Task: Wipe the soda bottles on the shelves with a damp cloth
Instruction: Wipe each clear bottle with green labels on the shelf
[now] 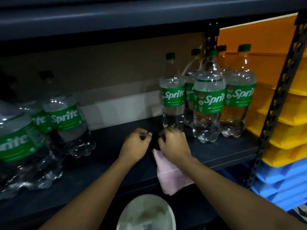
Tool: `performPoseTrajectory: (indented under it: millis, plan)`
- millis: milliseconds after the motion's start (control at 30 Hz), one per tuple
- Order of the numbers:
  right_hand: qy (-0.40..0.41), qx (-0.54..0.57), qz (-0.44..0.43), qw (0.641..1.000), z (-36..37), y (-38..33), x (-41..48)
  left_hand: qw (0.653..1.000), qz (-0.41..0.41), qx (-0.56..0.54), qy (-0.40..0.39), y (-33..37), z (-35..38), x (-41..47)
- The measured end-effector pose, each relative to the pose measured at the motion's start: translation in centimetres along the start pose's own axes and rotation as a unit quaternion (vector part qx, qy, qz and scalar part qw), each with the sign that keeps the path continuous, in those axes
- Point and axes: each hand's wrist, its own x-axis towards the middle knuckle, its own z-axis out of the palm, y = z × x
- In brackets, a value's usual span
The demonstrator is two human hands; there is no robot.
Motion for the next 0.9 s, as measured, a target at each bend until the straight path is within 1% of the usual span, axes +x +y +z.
performPoseTrajectory:
  millis: [67, 100, 200, 267, 333, 400, 467, 567, 667, 767, 833, 900]
  plan:
    - [-0.010, -0.030, -0.033, 0.999, -0.1, -1.9, 0.0, 0.999, 0.008, -0.012, 0.039, -1.7, -2.5, -1.9]
    - [-0.011, -0.016, -0.038, 0.999, 0.1, -3.0, 0.0, 0.998, 0.006, -0.017, 0.065, -2.4, -3.6, -2.7]
    - [-0.032, 0.087, -0.045, 0.995, 1.7, -6.9, -0.3, 0.986, -0.017, -0.030, 0.160, -4.5, -6.5, -4.7]
    - [-0.074, 0.159, -0.045, 0.984, 3.2, -9.4, -0.8, 0.976, -0.025, -0.042, 0.210, -5.8, -8.1, -5.8]
    - [-0.125, 0.219, -0.028, 0.967, 4.6, -12.0, -1.4, 0.970, -0.036, -0.034, 0.240, -7.4, -9.7, -6.5]
    - [-0.154, 0.260, -0.004, 0.953, 5.6, -13.6, -1.5, 0.971, -0.051, -0.007, 0.235, -8.3, -10.6, -6.7]
    - [-0.166, 0.287, 0.012, 0.943, 6.8, -15.3, -1.2, 0.975, -0.081, 0.008, 0.205, -9.3, -11.6, -6.8]
    - [-0.182, 0.301, 0.022, 0.936, 8.2, -17.4, -0.7, 0.981, -0.109, -0.028, 0.157, -10.7, -12.3, -6.3]
    - [-0.190, 0.318, 0.037, 0.928, 9.0, -18.9, -0.5, 0.984, -0.116, -0.044, 0.131, -11.9, -12.6, -5.2]
    - [-0.201, 0.340, 0.032, 0.918, 9.3, -19.9, -0.1, 0.980, -0.135, -0.057, 0.134, -12.7, -12.6, -4.3]
    - [-0.215, 0.350, 0.035, 0.911, 9.3, -20.3, 0.3, 0.978, -0.130, -0.067, 0.147, -13.0, -12.4, -4.0]
    - [-0.224, 0.347, 0.037, 0.910, 9.8, -20.8, 0.8, 0.977, -0.131, -0.087, 0.144, -12.7, -12.8, -3.9]
